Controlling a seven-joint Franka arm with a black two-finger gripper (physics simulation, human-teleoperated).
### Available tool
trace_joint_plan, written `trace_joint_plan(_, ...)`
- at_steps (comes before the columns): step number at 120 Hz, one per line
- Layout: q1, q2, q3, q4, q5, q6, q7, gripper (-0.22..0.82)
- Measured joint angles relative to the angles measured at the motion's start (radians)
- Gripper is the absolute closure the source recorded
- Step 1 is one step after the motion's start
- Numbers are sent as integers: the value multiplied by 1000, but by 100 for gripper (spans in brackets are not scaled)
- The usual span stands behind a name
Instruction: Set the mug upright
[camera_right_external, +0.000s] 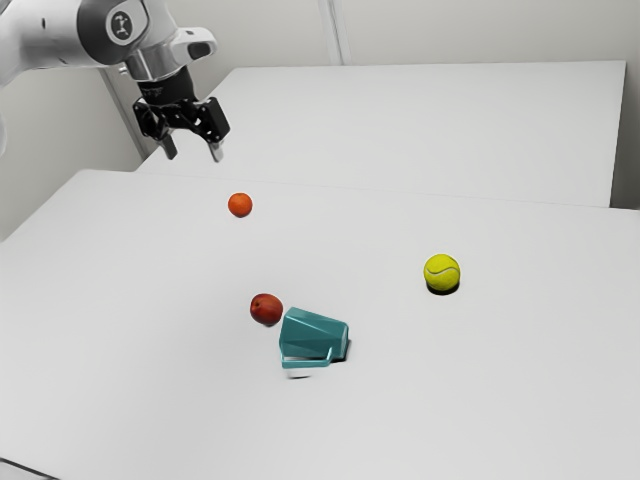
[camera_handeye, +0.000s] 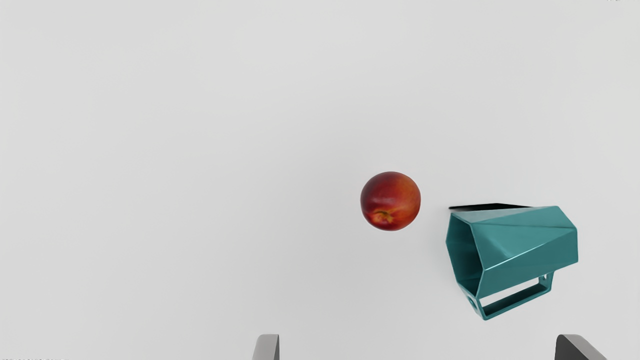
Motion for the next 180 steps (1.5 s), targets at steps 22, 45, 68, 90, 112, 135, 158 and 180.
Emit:
trace_joint_plan(22,20,0,0,-3,-4,-2,-2,0)
trace_joint_plan(45,25,-14,1,-36,-16,-12,-4,0)
trace_joint_plan(68,35,-45,-1,-138,-80,-15,-53,0)
trace_joint_plan(90,48,-93,-1,-287,-194,80,-34,0)
trace_joint_plan(112,82,-145,-2,-455,-296,191,23,0)
trace_joint_plan(135,78,-200,-5,-626,-438,330,136,0)
trace_joint_plan(158,78,-224,-6,-775,-613,449,284,0)
trace_joint_plan(180,80,-223,-4,-866,-752,514,422,0)
